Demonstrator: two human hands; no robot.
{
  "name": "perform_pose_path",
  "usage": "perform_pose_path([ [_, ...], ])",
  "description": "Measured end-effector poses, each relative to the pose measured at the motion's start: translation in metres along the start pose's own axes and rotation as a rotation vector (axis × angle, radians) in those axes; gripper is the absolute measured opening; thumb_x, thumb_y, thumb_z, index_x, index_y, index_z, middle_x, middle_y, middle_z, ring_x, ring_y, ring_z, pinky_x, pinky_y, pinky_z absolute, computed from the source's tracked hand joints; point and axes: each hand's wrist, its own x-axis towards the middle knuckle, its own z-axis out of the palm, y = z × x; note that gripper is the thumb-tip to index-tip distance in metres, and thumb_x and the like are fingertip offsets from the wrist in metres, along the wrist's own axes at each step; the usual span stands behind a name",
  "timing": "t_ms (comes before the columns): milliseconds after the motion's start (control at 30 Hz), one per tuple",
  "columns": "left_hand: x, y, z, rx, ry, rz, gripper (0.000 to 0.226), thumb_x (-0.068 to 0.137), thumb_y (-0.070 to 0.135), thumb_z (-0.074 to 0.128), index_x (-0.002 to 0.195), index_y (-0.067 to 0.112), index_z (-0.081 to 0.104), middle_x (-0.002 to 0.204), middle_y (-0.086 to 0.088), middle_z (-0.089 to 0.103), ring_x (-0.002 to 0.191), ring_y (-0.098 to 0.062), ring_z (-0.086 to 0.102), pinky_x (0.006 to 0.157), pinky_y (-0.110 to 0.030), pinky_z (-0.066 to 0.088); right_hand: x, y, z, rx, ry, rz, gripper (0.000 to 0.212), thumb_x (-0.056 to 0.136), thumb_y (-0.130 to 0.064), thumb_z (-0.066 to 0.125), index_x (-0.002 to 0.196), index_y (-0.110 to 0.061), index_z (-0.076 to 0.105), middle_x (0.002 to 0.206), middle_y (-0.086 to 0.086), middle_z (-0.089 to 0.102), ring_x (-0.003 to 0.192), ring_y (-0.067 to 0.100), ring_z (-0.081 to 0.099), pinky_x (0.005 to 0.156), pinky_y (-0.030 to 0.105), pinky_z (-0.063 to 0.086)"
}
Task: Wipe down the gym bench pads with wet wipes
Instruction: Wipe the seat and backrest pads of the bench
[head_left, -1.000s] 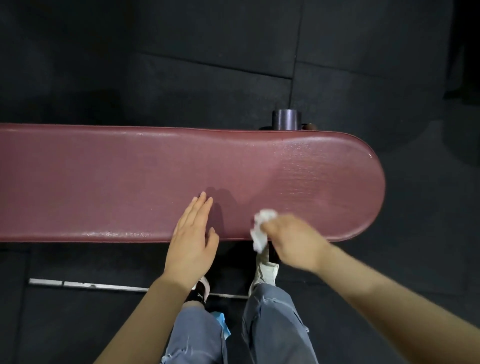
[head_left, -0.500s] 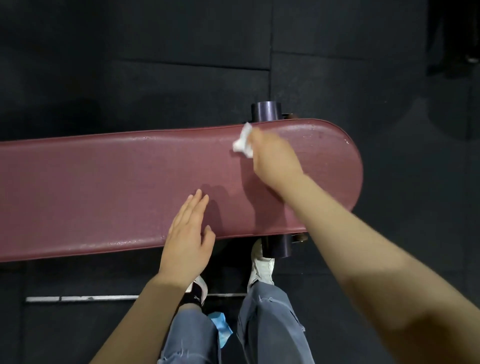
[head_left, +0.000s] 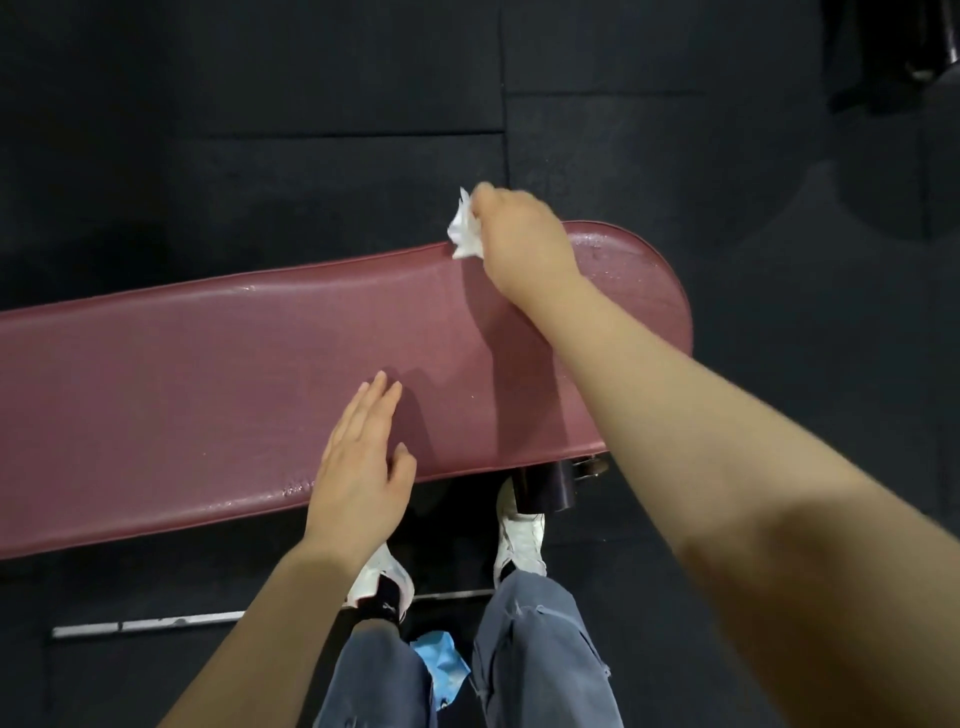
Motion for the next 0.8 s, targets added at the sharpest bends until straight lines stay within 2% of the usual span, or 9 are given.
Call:
perform_pose_path([
  [67,0.000,0.004,0.000,0.011,-0.003,0.001,0.064,0.097,0.010,0.047,0.156,0.025,0.025,0.163,0.018,0.011,0.147,0.006,-0.001,0.120,-0.026,0.008,0.001,0.001,0.003,0.024,0.016,0.039,0.033,0.083,0.000,0.052,0.115,-0.008,0.053,0.109,0.012,0.063,0.097,0.034,0.058,0.070,0.036,0.034],
  [167,-0.001,0.009,0.000,0.015,-0.018,0.015,0.065,0.097,0.009,0.046,0.156,0.026,0.025,0.163,0.018,0.010,0.147,0.007,-0.002,0.122,-0.028,0.010,-0.079,0.005,0.024,0.125,-0.013,0.095,0.033,0.077,0.003,0.052,0.106,-0.010,0.062,0.089,0.016,0.065,0.080,0.038,0.060,0.063,0.040,0.042],
  [233,0.000,0.014,0.001,0.024,-0.038,0.036,0.066,0.097,0.009,0.047,0.156,0.026,0.024,0.162,0.020,0.008,0.146,0.009,-0.003,0.121,-0.026,0.009,-0.161,0.006,0.035,0.187,-0.083,0.115,0.025,0.073,0.005,0.056,0.092,-0.010,0.062,0.073,0.012,0.060,0.066,0.035,0.055,0.055,0.037,0.036],
  [333,0.003,0.019,0.008,0.045,-0.051,0.069,0.066,0.096,0.009,0.047,0.156,0.026,0.024,0.162,0.020,0.010,0.145,0.010,-0.004,0.118,-0.021,0.005,-0.238,0.004,0.036,0.280,-0.147,0.110,0.028,0.060,0.010,0.067,0.077,-0.011,0.057,0.059,0.001,0.049,0.053,0.020,0.038,0.052,0.028,0.024],
  [467,0.006,0.023,0.014,0.038,-0.032,0.054,0.066,0.096,0.007,0.047,0.156,0.025,0.026,0.161,0.021,0.011,0.147,0.007,-0.001,0.119,-0.023,0.007,-0.153,0.010,0.031,0.228,-0.017,0.106,0.025,0.070,0.005,0.066,0.093,-0.004,0.066,0.073,0.013,0.063,0.064,0.035,0.059,0.053,0.035,0.041],
  [533,0.007,0.023,0.015,0.042,-0.034,0.051,0.066,0.096,0.008,0.047,0.156,0.026,0.025,0.162,0.021,0.010,0.148,0.006,-0.001,0.120,-0.025,0.007,-0.079,0.019,0.018,0.159,0.121,0.150,0.028,0.078,-0.004,0.065,0.106,-0.002,0.062,0.086,0.017,0.067,0.076,0.038,0.062,0.060,0.038,0.042],
  [633,0.006,0.025,0.016,0.055,-0.048,0.057,0.067,0.096,0.008,0.048,0.156,0.026,0.024,0.163,0.020,0.008,0.148,0.006,-0.003,0.119,-0.025,0.007,-0.019,0.034,-0.001,0.119,0.132,0.228,0.030,0.086,-0.007,0.054,0.116,-0.006,0.053,0.108,0.015,0.064,0.097,0.035,0.060,0.074,0.040,0.041],
  [733,0.006,0.029,0.015,0.064,-0.065,0.080,0.067,0.096,0.008,0.048,0.156,0.025,0.025,0.163,0.019,0.007,0.147,0.006,-0.003,0.118,-0.022,0.006,-0.062,0.037,0.011,0.171,0.091,0.283,0.040,0.083,-0.002,0.051,0.123,-0.004,0.052,0.102,0.015,0.064,0.092,0.036,0.059,0.070,0.038,0.037],
  [800,0.009,0.034,0.015,0.053,-0.074,0.082,0.067,0.096,0.007,0.048,0.156,0.024,0.025,0.163,0.018,0.007,0.147,0.006,-0.003,0.118,-0.022,0.006,-0.132,0.034,0.025,0.230,0.060,0.306,0.033,0.079,0.000,0.050,0.111,-0.004,0.058,0.085,0.013,0.063,0.077,0.037,0.058,0.063,0.035,0.033],
])
